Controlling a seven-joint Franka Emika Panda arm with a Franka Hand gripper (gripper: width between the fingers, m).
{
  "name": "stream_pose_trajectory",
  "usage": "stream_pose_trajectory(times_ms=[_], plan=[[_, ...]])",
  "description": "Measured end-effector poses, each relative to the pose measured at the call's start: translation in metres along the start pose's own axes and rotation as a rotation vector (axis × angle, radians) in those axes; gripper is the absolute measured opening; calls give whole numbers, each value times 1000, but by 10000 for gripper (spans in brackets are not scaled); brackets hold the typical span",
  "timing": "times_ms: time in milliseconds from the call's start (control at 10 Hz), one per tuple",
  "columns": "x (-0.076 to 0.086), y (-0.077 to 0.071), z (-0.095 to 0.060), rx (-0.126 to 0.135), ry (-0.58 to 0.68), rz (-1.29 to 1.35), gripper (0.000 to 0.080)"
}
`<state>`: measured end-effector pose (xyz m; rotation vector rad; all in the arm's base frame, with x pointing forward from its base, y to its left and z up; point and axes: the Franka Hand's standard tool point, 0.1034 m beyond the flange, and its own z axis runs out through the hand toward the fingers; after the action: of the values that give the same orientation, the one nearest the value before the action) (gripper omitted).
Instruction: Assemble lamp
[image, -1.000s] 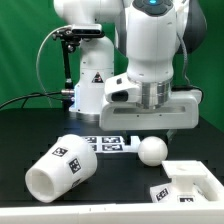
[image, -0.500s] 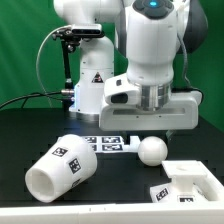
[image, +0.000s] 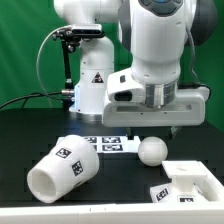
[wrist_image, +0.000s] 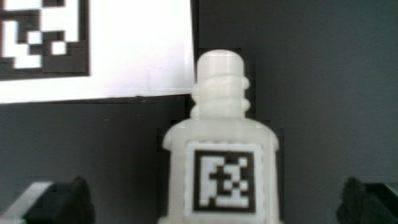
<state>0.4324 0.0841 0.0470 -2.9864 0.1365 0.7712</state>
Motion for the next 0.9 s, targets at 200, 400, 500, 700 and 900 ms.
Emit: stream_pose_trajectory(times_ms=[200,400,500,700,900], plan=[[19,-2,-20,7,-21,4,699],[17,-4,-21,0,-166,-7,699],[13,-6,-17,-7,-225,-4,699],[13,-3,-13,-12,-343,1,699],[29,3,-14,-1,-447,29,699]])
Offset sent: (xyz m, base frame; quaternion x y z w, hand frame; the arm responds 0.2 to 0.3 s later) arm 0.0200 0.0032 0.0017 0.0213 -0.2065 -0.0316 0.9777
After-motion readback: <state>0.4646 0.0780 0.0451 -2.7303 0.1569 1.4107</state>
